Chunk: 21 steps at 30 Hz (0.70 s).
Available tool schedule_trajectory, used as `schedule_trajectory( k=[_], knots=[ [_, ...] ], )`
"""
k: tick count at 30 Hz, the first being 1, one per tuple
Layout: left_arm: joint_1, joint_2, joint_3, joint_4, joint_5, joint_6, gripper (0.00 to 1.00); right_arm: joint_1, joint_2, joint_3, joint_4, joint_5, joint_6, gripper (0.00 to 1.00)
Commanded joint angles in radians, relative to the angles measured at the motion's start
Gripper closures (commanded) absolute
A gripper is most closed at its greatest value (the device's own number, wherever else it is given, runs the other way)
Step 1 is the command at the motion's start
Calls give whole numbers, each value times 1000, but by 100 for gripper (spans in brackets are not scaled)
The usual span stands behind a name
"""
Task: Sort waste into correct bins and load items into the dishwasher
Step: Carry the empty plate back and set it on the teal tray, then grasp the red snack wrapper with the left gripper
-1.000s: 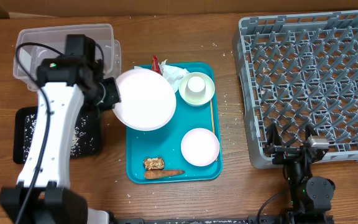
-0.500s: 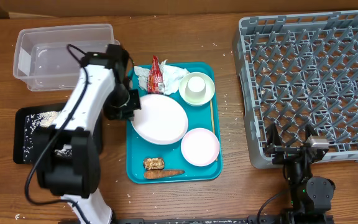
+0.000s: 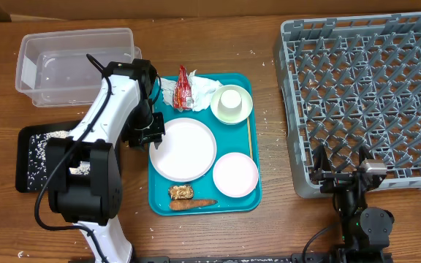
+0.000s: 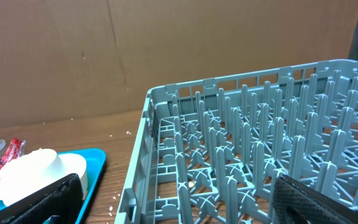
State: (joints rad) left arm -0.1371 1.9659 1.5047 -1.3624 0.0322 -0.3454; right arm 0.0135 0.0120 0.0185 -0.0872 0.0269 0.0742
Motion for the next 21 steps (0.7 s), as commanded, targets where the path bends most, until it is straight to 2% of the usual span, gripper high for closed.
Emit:
schedule_trajectory(
  k=[1, 6, 12, 16, 18, 20, 21],
  knots=[
    [3, 7, -3, -28, -60, -11, 63, -3, -9, -10, 6, 6, -4, 0],
    [4, 6, 19, -52, -61, -19, 62, -3, -9, -10, 6, 6, -4, 0],
    [4, 6, 153, -54, -39, -17, 65, -3, -9, -10, 6, 6, -3, 0],
    [4, 6, 224, -42, -39, 12, 61, -3, -9, -10, 6, 6, -3, 0],
    [4, 6, 234, -18, -38, 18, 58, -3, -9, -10, 6, 6, -4, 0],
    [4, 7, 233, 42, -12, 21, 36, -3, -9, -10, 6, 6, -3, 0],
    [4, 8, 233, 71, 5, 27, 34, -3, -9, -10, 6, 6, -4, 0]
  ],
)
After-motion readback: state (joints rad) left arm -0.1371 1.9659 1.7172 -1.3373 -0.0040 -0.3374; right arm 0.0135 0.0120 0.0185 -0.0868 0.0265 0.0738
